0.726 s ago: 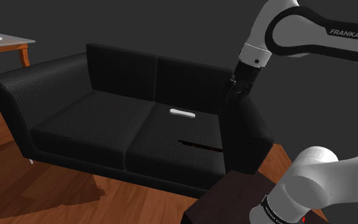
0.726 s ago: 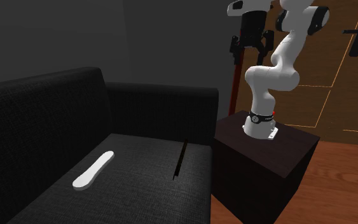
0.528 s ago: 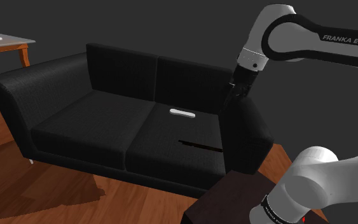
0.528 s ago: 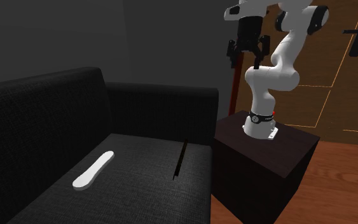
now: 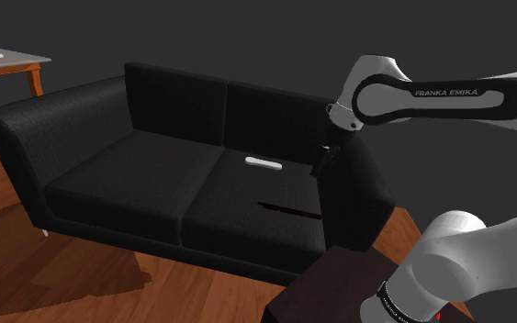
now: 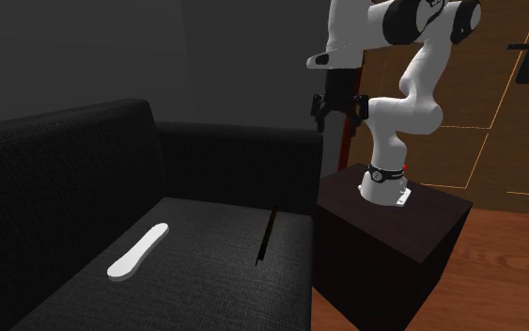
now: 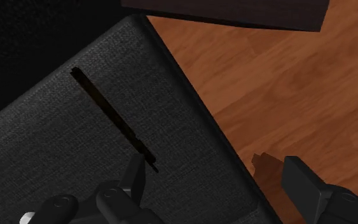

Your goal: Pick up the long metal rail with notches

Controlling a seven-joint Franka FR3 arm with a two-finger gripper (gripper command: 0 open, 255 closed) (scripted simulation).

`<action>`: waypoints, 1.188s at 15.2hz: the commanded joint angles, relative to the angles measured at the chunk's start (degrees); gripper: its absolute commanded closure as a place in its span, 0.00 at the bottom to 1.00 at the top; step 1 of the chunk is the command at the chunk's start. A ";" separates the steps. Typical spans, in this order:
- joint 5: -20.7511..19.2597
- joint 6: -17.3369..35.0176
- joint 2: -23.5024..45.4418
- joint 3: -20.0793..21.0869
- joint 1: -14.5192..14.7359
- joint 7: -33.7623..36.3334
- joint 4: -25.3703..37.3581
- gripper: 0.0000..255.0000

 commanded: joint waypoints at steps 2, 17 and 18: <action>-1.11 6.74 4.41 -2.35 0.41 -5.51 -2.15 0.00; 6.90 36.91 39.25 -14.26 6.44 -38.97 1.88 0.00; 9.08 38.25 42.01 -14.43 6.70 -42.14 3.03 0.00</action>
